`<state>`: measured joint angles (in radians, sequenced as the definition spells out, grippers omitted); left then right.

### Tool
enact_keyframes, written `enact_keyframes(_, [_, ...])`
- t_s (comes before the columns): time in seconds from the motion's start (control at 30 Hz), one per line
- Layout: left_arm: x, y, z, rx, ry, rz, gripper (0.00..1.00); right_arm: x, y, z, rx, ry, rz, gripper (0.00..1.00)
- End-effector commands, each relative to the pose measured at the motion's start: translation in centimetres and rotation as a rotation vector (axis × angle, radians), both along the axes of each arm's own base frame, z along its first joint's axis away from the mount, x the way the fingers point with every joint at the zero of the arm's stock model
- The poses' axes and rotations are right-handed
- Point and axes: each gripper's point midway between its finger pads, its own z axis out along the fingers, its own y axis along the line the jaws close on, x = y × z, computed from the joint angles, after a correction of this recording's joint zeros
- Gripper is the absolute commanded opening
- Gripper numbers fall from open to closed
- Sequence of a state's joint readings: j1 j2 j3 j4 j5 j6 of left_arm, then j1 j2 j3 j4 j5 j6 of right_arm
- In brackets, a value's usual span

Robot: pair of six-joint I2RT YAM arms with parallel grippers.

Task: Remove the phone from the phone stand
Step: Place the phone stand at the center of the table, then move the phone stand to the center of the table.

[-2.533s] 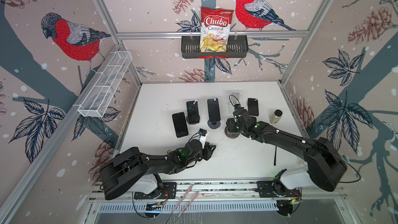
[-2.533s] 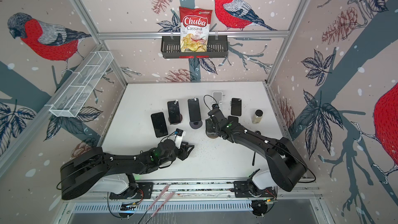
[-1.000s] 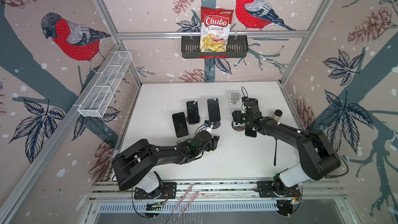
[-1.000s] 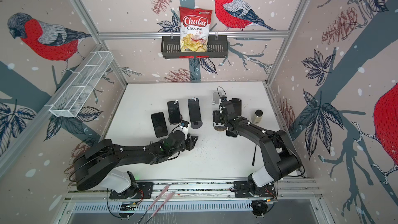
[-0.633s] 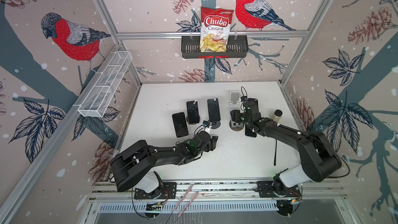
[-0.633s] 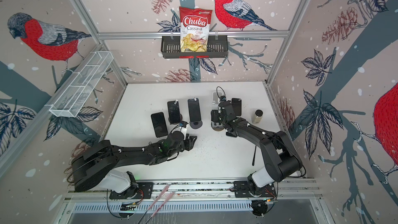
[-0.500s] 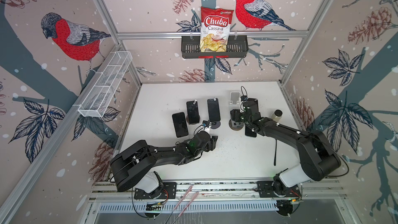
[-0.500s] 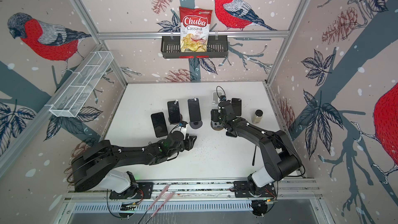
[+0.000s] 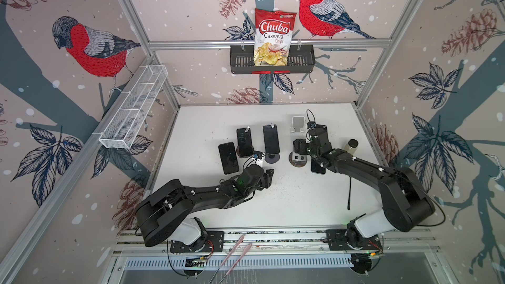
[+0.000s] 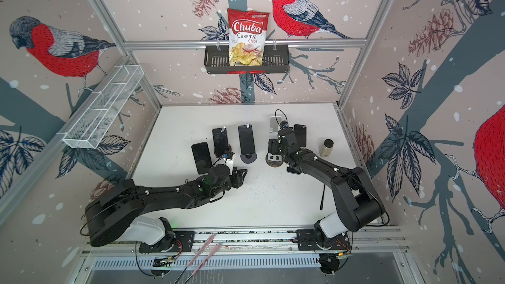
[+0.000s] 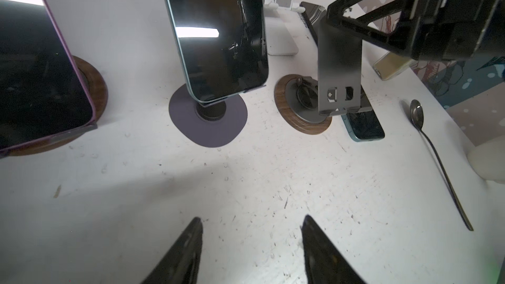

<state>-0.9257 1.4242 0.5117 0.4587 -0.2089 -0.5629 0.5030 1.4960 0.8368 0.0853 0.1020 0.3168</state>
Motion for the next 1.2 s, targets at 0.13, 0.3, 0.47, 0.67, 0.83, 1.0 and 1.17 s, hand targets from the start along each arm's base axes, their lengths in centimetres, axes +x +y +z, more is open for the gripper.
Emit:
enact_keyframes(0.13, [0.5,0.5,0.8,-0.019,-0.010,0.021,0.58,-0.1,0.1,2.5,-0.015,-0.024,0.024,0.82])
enact_keyframes(0.3, [0.7,0.8,1.2,-0.020,-0.019,0.032,0.58,-0.7,0.4,3.7,0.006,-0.026,0.033,0.87])
enact_keyframes(0.47, [0.7,1.0,1.2,-0.018,-0.019,0.033,0.58,-1.5,-0.4,2.4,-0.002,0.053,-0.022,0.95])
enact_keyframes(0.67, [0.5,1.3,0.8,-0.018,-0.013,0.041,0.58,-2.9,-0.1,0.3,-0.025,0.111,-0.031,0.99])
enact_keyframes(0.83, [0.4,1.4,0.7,-0.019,-0.013,0.044,0.58,-3.2,0.6,-1.3,-0.026,0.144,-0.027,1.00])
enact_keyframes(1.0, [0.4,1.6,0.6,-0.021,-0.012,0.047,0.58,-3.0,0.6,-2.7,-0.030,0.162,-0.054,0.98])
enact_keyframes(1.17, [0.2,1.7,0.5,-0.024,-0.012,0.049,0.58,-2.6,0.6,-3.7,-0.041,0.175,-0.064,0.91])
